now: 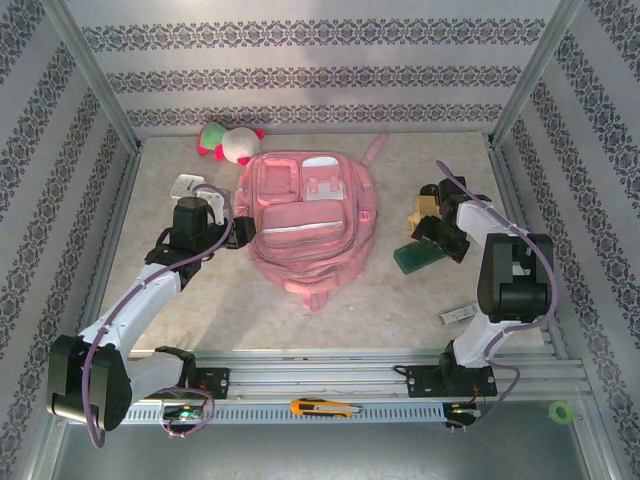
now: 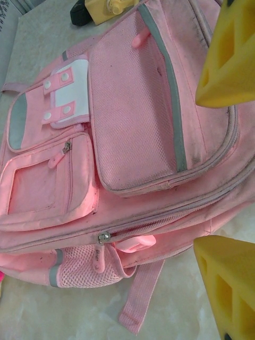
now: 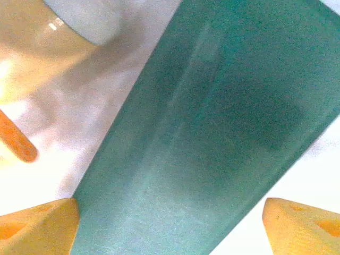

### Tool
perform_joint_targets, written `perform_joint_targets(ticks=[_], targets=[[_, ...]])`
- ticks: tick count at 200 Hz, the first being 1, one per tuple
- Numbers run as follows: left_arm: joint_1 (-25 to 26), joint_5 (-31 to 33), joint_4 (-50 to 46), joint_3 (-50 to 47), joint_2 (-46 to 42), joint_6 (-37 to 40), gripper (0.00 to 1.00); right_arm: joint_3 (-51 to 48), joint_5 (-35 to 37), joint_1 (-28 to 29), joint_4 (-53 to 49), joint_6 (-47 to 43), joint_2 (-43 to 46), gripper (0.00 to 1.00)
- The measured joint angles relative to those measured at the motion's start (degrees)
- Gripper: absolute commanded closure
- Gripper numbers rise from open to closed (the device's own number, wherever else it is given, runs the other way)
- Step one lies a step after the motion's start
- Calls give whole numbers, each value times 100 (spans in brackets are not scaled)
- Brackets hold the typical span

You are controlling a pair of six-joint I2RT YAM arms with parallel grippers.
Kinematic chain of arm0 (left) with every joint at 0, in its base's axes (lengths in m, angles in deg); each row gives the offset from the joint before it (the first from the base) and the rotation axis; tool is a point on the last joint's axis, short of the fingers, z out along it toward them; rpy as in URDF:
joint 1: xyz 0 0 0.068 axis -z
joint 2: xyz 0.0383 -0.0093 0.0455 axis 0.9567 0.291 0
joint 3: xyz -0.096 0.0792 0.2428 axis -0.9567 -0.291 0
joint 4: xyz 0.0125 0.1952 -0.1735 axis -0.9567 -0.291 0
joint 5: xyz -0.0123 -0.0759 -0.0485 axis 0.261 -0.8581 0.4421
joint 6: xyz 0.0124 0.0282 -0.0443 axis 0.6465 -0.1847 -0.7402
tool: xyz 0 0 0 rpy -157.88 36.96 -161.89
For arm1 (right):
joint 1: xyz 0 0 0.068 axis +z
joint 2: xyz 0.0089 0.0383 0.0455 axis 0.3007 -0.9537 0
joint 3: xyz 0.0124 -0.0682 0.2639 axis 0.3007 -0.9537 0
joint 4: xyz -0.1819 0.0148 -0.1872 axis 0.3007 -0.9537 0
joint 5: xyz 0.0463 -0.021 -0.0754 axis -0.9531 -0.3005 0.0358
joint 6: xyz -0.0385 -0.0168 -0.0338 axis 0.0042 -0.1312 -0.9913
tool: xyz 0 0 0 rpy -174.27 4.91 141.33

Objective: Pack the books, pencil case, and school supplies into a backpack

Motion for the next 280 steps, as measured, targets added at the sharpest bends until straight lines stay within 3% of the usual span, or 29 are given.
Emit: perform_joint_targets(ticks=[60,115,185,280], targets=[[0,2,-2,-13,-28,0,36,37,275,-151,-822,-457,560,2],[37,-7,0,-13,-50,0,36,-610,-116,-146,33,761,1440,2],[37,-7,2,-13,-17,0,36,-791,-168,122,656,1556,758,2],[37,-2,2,-13,-17,2,36,-304,120,297,415,1388,-33,5]])
